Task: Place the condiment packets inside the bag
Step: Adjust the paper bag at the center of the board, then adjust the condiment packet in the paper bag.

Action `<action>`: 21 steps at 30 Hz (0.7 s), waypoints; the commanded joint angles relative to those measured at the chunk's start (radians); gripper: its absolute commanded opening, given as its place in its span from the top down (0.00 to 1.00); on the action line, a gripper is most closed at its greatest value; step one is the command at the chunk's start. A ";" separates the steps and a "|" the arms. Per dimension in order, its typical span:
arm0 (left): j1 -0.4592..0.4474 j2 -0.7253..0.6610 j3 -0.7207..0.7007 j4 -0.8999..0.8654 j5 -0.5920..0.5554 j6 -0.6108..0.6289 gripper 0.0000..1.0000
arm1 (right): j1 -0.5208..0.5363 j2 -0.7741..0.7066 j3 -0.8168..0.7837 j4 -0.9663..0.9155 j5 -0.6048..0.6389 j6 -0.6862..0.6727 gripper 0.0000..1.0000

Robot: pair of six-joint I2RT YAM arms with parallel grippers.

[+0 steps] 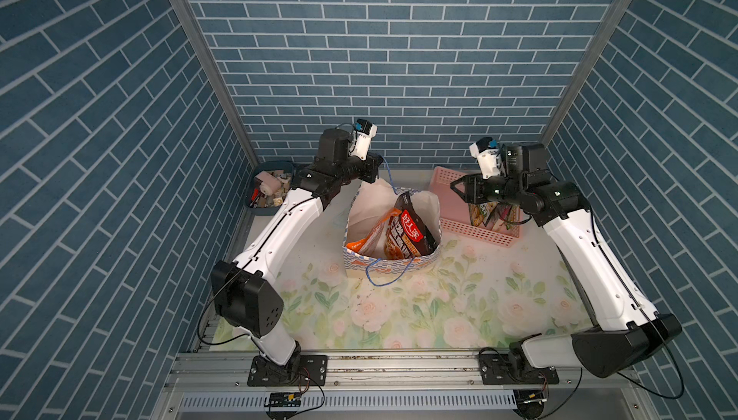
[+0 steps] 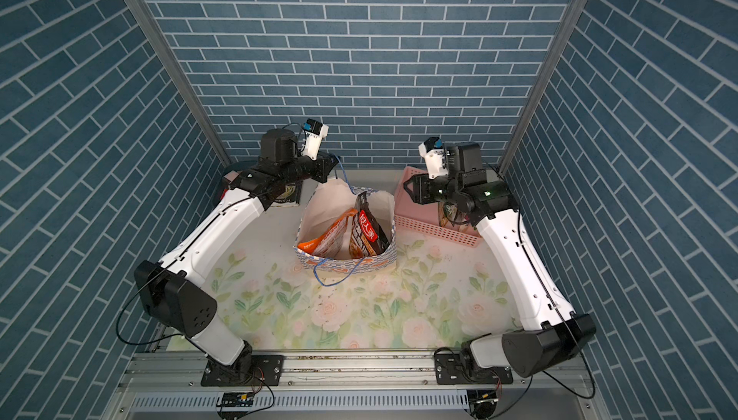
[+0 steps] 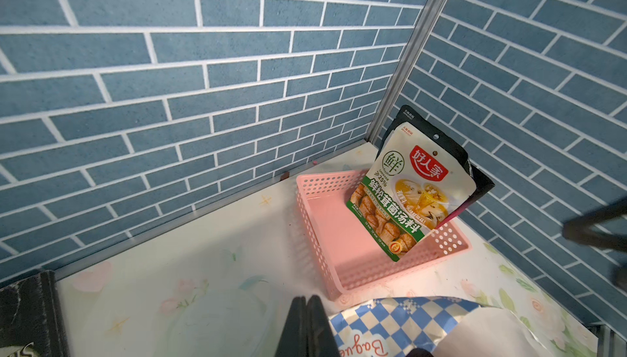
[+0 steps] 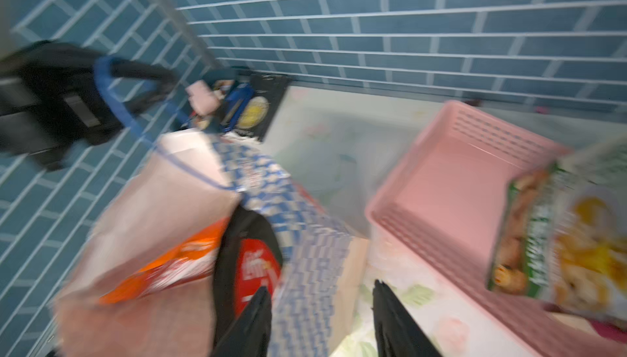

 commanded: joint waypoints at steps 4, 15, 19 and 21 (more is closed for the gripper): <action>0.002 -0.041 0.020 0.127 0.015 -0.006 1.00 | 0.194 0.068 0.089 -0.063 0.009 -0.001 0.45; 0.002 -0.041 -0.018 0.127 0.031 0.003 1.00 | 0.267 0.153 0.077 -0.118 0.151 0.118 0.49; 0.002 -0.044 -0.029 0.127 0.029 0.010 1.00 | 0.272 0.176 0.065 -0.097 0.141 0.123 0.54; 0.002 -0.046 -0.033 0.125 0.028 0.015 1.00 | 0.274 0.187 0.060 -0.093 0.149 0.123 0.55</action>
